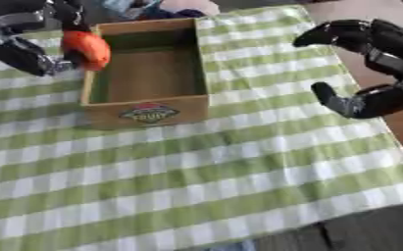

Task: Pick up objects on the table and place them in the box.

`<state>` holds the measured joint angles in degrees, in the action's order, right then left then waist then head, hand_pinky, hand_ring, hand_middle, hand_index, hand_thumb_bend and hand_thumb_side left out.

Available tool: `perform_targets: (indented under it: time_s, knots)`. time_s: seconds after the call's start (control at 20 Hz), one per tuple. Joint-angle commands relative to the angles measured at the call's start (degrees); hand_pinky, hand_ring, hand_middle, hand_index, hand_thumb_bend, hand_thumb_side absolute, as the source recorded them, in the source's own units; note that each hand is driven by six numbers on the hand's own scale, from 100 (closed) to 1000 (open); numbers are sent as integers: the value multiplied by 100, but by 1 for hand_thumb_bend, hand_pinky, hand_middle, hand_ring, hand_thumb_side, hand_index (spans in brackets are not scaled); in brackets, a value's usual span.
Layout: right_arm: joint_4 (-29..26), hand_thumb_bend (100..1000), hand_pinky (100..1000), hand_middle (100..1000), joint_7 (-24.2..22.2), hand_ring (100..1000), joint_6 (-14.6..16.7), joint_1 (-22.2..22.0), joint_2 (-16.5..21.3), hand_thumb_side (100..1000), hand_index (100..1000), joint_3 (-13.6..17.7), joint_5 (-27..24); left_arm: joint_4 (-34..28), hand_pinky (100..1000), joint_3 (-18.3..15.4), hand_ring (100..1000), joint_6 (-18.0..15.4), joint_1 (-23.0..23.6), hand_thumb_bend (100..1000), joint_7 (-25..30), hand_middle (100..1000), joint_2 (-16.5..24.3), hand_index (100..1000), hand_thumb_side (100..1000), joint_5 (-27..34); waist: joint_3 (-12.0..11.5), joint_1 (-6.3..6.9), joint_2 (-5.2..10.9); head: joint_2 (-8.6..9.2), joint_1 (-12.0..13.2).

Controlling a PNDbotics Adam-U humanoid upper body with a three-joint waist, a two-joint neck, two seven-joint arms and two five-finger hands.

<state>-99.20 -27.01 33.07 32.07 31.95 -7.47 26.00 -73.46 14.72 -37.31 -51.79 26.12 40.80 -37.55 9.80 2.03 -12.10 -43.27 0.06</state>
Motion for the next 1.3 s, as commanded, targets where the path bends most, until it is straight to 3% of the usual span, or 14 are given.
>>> perform_targets:
  time_s: [0.05, 0.35, 0.45, 0.6, 0.7, 0.85, 1.05, 1.3]
  knots:
    - [-32, 100, 793, 814, -42, 817, 22, 128, 39, 514, 963, 3, -68, 660, 549, -222, 484, -693, -274, 100, 461, 462, -188, 657, 294, -496, 49, -14, 70, 4, 40]
    - [-32, 100, 793, 814, -88, 817, 32, 186, 0, 537, 963, -28, -103, 1261, 586, -283, 519, -819, -467, 136, -47, 499, -611, 691, 281, -1022, 157, -10, 26, 3, 86]
    - [-31, 100, 793, 813, -96, 817, 34, 196, -15, 540, 963, -31, -109, 1334, 637, -240, 578, -829, -470, 201, -171, 559, -713, 734, 307, -1201, 174, -15, 16, 4, 90]
    - [-27, 100, 793, 813, -103, 817, 34, 199, -22, 544, 963, -30, -116, 1402, 687, -177, 665, -780, -423, 326, -336, 660, -812, 802, 369, -1580, 202, -28, 9, 5, 89]
    - [-24, 100, 793, 814, -104, 818, 32, 193, -20, 544, 963, -22, -113, 1409, 702, -145, 698, -721, -381, 404, -458, 710, -828, 841, 572, -1843, 216, -32, 11, 8, 88]
    - [-24, 100, 793, 814, -93, 818, 28, 184, -17, 539, 963, -4, -103, 1306, 699, -164, 694, -653, -327, 352, -747, 717, -766, 851, 608, -1898, 207, -29, 11, 20, 64]
    - [-17, 100, 793, 814, -72, 818, 15, 158, 13, 543, 962, 23, -79, 807, 684, -200, 667, -623, -176, 154, -920, 692, -432, 845, 534, -887, 134, -31, 15, 32, 17]
    - [-7, 100, 793, 813, -31, 818, 5, 117, 55, 542, 962, 65, -39, -823, 679, -341, 659, -329, 382, 100, -533, 679, 401, 846, 446, 1107, 9, -34, 4, 49, -14]
